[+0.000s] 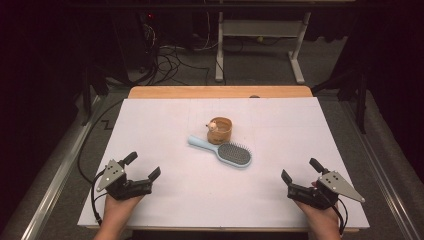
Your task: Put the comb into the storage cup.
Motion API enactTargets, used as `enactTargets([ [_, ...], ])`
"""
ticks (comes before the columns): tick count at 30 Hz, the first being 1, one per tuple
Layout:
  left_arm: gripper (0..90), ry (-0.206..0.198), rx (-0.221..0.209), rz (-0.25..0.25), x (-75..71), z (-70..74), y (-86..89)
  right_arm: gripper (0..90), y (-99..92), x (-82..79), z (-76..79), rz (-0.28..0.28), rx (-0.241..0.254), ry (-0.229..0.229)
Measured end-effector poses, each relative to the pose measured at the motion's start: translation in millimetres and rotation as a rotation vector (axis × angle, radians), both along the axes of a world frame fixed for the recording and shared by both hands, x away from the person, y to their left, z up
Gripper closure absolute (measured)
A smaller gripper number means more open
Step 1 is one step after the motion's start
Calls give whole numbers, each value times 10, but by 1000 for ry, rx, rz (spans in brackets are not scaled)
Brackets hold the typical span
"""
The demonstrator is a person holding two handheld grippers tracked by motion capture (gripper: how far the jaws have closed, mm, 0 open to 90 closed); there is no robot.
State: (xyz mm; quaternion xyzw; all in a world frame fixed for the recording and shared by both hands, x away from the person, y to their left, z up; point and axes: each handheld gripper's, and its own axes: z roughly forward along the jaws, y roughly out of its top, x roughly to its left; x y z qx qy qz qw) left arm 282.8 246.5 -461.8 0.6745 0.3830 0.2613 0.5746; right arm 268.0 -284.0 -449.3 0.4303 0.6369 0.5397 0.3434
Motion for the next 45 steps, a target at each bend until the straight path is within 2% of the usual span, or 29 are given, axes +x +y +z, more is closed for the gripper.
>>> enactTargets([
  [6, 13, -7, 11, 4, -3, 13, 4, 3, -7, -12, 6, -3, -2, 0],
  [9, 9, 11, 23, -15, 4, 0, -12, 3, 0, -18, 7, -4, -4, 1],
  [13, 9, 19, 24, -17, 13, -1, -6, 3, 10, -7, 1, -2, -8, 7],
  [17, 9, 22, 22, -14, 21, -2, -6, 3, 19, 16, 6, -4, -33, 29],
  [20, 23, 34, 15, -20, 25, 6, 3, 3, 30, 55, 18, -2, -49, 70],
  [22, 23, 15, 13, -18, 21, 4, 8, 3, 39, 91, 40, -1, -77, 96],
  [29, 11, 26, 16, -44, 27, -9, -11, 3, 122, 233, 74, 33, -173, 204],
  [30, 10, 26, 16, -44, 27, -9, -11, 3, 122, 233, 74, 33, -173, 204],
  [31, 9, 26, 26, -46, 28, -11, -14, 3, 146, 267, 66, 46, -192, 237],
  [34, 7, 19, 30, -45, 26, -10, -19, 3, 178, 306, 55, 64, -227, 282],
  [37, 7, 16, 27, -47, 22, -6, -19, 3, 192, 320, 50, 70, -232, 305],
  [40, 6, 0, 35, -29, 18, -2, -20, 3, 214, 341, 30, 85, -253, 356],
  [45, 4, -4, 46, -38, 16, 7, -31, 3, 239, 387, -7, 118, -285, 450],
])
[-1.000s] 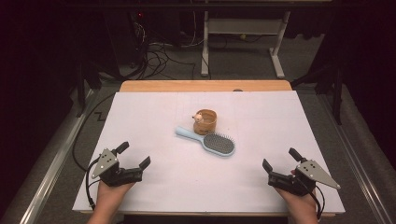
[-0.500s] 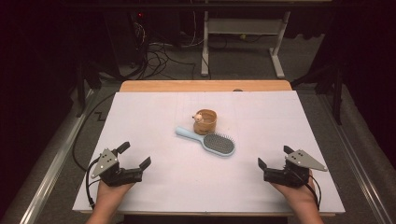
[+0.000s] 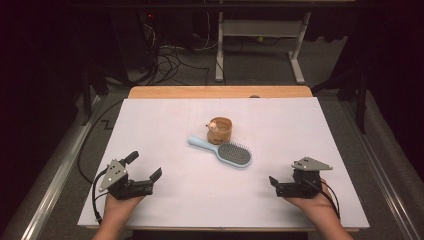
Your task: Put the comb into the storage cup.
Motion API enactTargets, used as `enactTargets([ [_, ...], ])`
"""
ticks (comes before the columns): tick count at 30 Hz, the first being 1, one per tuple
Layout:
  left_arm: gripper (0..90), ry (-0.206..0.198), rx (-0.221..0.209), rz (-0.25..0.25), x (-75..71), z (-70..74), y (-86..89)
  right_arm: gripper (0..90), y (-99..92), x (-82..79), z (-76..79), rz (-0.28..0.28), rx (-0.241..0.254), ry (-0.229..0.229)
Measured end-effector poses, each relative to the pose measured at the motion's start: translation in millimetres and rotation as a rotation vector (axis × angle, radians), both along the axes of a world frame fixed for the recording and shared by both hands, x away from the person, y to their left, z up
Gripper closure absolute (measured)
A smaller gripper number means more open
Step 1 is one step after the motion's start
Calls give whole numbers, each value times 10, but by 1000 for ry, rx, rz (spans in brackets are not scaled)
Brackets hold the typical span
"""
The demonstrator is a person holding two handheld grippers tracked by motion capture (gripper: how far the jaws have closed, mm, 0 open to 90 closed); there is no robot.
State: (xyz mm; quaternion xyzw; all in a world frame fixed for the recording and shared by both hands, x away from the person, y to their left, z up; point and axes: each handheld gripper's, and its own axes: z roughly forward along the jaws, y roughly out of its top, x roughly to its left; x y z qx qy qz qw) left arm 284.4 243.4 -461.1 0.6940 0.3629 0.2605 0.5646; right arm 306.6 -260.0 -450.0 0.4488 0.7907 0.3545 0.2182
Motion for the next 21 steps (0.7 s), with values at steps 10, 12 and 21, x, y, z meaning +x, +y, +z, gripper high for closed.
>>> enactTargets([
  [10, 2, -13, 15, -22, -1, -10, -39, 3, 39, 52, -73, 68, -77, 139],
  [12, 2, -13, 18, -23, -3, -10, -40, 3, 42, 58, -72, 82, -85, 166],
  [21, 2, -24, 24, -38, -9, -7, -60, 3, 73, 88, -28, 154, -169, 274],
])
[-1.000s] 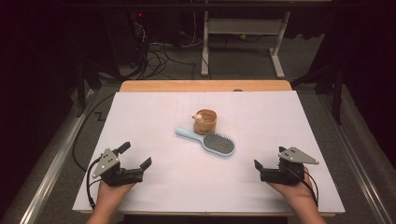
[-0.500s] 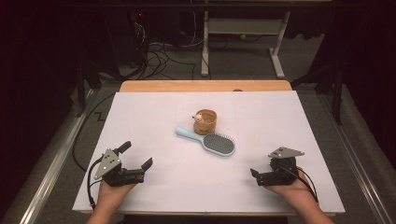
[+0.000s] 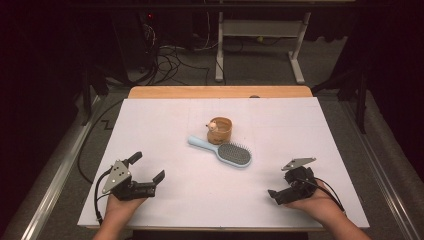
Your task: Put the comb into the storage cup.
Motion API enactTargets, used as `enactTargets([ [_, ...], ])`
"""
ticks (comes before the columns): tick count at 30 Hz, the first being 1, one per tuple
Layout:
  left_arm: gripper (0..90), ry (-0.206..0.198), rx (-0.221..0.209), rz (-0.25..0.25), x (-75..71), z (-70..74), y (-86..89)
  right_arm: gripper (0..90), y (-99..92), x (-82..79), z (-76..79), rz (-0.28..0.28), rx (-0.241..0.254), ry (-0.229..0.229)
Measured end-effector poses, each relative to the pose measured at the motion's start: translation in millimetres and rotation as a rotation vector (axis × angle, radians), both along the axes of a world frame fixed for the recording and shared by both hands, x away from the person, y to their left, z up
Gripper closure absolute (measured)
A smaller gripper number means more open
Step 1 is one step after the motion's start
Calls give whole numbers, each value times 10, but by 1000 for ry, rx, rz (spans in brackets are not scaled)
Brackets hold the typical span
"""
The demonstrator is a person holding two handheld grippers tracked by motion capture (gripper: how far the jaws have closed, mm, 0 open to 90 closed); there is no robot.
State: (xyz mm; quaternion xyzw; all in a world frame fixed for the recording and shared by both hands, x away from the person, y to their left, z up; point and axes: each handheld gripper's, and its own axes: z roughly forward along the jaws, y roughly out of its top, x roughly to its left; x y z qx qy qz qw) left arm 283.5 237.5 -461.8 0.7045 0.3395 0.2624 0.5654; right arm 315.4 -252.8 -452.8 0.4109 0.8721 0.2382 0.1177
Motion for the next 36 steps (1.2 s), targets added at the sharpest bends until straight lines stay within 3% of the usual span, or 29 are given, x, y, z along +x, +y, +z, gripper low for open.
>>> enactTargets([
  [7, 2, -1, 8, -8, -3, 0, -15, 3, 21, 33, 48, 27, -43, 67],
  [9, 2, -2, 9, -9, -4, -1, -18, 3, 21, 49, 56, 44, -48, 69],
  [22, 2, -13, 32, -16, -12, 7, -33, 3, 112, 152, 167, 147, -138, 194],
  [36, 2, -20, 41, -25, -21, 10, -48, 3, 303, 328, 281, 270, -209, 266],
])
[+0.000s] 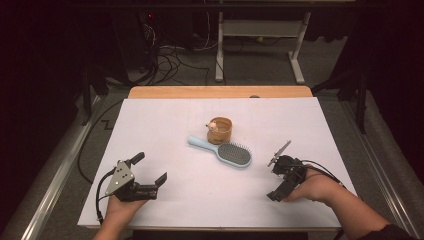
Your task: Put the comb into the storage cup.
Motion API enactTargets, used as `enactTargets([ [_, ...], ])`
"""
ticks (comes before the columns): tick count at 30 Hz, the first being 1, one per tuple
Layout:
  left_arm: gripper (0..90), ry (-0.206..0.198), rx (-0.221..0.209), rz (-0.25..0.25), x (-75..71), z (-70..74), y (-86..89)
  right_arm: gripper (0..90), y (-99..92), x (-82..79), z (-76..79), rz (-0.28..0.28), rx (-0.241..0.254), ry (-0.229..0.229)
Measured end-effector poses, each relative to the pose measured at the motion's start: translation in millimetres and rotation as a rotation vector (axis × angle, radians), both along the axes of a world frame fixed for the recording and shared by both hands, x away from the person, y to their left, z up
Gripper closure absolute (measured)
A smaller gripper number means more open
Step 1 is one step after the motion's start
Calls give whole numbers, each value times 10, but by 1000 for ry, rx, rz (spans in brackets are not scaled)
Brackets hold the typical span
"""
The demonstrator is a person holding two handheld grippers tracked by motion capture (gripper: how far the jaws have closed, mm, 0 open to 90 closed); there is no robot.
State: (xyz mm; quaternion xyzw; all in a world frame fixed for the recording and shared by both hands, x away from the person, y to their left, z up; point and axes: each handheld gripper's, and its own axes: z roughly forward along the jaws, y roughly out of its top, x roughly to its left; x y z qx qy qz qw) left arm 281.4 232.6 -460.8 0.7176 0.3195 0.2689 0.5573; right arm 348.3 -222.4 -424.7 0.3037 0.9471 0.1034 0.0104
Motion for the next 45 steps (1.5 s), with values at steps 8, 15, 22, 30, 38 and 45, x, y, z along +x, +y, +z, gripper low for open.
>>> enactTargets([
  [8, 2, -2, 4, -4, -9, -10, -23, 3, 122, 144, 19, 26, 0, 6],
  [15, 2, -2, 17, -9, -11, -8, -27, 3, 244, 246, 15, 51, -4, 8],
  [22, 2, -1, 15, -6, -8, -2, -1, 3, 390, 383, 75, 73, 0, 0],
  [30, 2, 1, 21, -9, -11, -5, -5, 3, 564, 547, 140, 97, -9, -23],
  [38, 2, 0, 15, -14, -14, -2, 0, 3, 736, 712, 159, 122, -34, -39],
  [45, 2, -3, 9, -19, -13, -2, -4, 3, 868, 830, 111, 151, -53, -39],
])
